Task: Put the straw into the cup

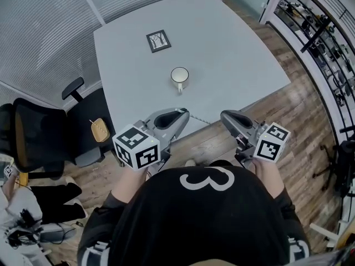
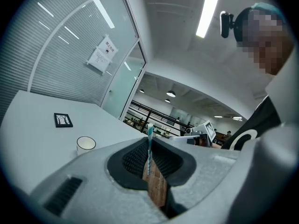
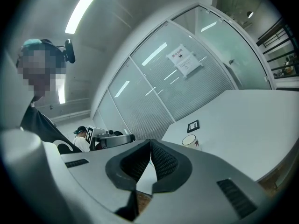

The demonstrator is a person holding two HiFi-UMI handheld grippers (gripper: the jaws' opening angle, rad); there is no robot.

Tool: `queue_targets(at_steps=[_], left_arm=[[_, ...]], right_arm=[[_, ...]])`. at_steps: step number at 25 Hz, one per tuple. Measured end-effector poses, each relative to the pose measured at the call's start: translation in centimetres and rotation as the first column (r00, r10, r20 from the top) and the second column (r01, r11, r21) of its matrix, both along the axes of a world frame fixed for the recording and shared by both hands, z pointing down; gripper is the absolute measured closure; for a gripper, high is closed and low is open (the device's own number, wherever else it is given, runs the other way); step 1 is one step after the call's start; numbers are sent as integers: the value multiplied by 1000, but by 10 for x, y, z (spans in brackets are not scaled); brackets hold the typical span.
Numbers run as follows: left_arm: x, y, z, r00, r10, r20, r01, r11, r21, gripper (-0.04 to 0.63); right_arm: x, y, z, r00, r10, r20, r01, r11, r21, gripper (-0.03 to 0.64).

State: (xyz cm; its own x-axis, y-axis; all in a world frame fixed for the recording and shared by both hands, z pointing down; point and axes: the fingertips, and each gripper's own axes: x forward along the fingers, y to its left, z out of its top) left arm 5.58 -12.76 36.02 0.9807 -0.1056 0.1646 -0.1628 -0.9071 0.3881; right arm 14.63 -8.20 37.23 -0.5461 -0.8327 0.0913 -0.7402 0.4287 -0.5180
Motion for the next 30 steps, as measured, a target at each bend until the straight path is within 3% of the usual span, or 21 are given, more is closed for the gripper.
queue_targets(at_steps=[14, 30], left_arm=[[3, -41, -3, 992, -126, 10, 126, 992, -15, 561], [12, -110, -20, 957, -290, 1, 290, 957, 6, 560]], right_arm=[[6, -41, 8, 994, -99, 38, 100, 995, -29, 601], [25, -115, -2, 973, -226, 44, 228, 973, -24, 601]])
